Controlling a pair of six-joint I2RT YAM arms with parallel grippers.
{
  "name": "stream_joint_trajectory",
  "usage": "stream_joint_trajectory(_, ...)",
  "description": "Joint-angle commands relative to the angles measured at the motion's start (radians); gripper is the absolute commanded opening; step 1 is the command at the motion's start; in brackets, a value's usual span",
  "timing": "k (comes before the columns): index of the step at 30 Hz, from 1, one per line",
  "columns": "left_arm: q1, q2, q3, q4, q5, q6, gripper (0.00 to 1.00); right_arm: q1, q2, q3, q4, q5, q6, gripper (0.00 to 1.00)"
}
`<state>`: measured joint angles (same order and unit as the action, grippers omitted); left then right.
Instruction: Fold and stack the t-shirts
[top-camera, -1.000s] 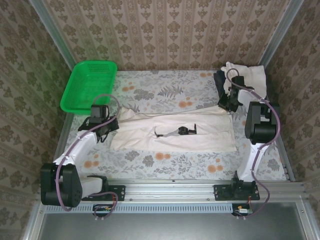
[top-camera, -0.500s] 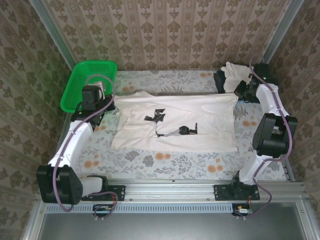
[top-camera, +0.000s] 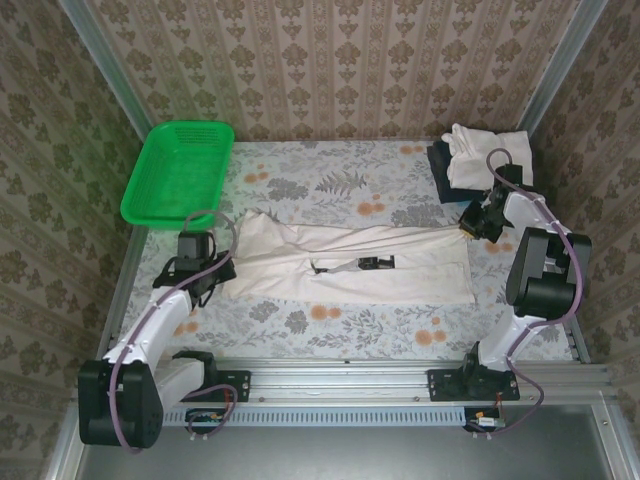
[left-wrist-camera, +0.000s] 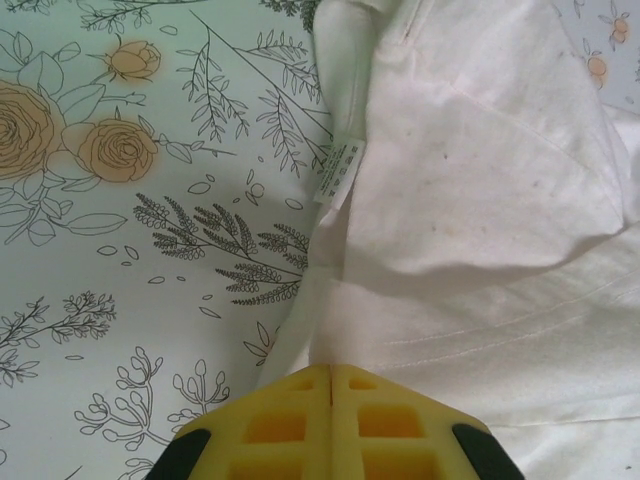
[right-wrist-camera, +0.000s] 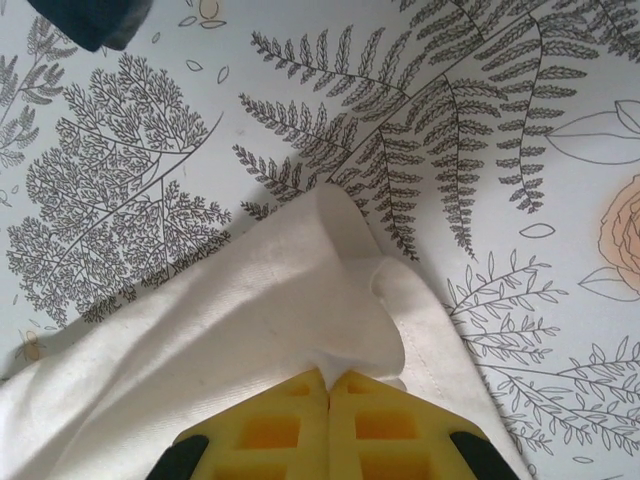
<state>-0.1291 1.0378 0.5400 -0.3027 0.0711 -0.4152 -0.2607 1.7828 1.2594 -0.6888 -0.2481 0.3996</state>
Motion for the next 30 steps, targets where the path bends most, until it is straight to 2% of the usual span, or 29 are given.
stream_joint_trajectory(1,0.005,0.053,0.041,0.030,0.007,-0.009,0.00,0.051,0.108,0.135,-0.027,-0.013,-0.026,0.34)
stream_joint_trajectory(7,0.000,0.085,0.052,0.040,-0.002,-0.012,0.00,0.071,-0.032,0.017,0.005,0.169,0.014,0.41)
stream_joint_trajectory(14,-0.005,0.111,0.074,0.028,-0.005,-0.007,0.00,0.085,-0.293,-0.338,0.146,0.211,0.084,0.36)
stream_joint_trajectory(15,-0.006,0.114,0.075,0.029,-0.005,-0.007,0.00,0.084,-0.318,-0.377,0.186,0.181,0.086,0.35)
stream_joint_trajectory(17,-0.007,0.126,0.083,0.031,-0.002,-0.003,0.00,0.086,-0.311,-0.399,0.208,0.124,0.083,0.36)
stream_joint_trajectory(23,-0.007,0.158,0.106,0.031,0.007,0.007,0.00,0.085,-0.191,-0.345,0.208,0.157,0.071,0.36)
stream_joint_trajectory(30,-0.007,0.101,0.090,0.000,-0.009,0.001,0.00,0.085,-0.120,-0.271,0.197,0.203,0.067,0.37)
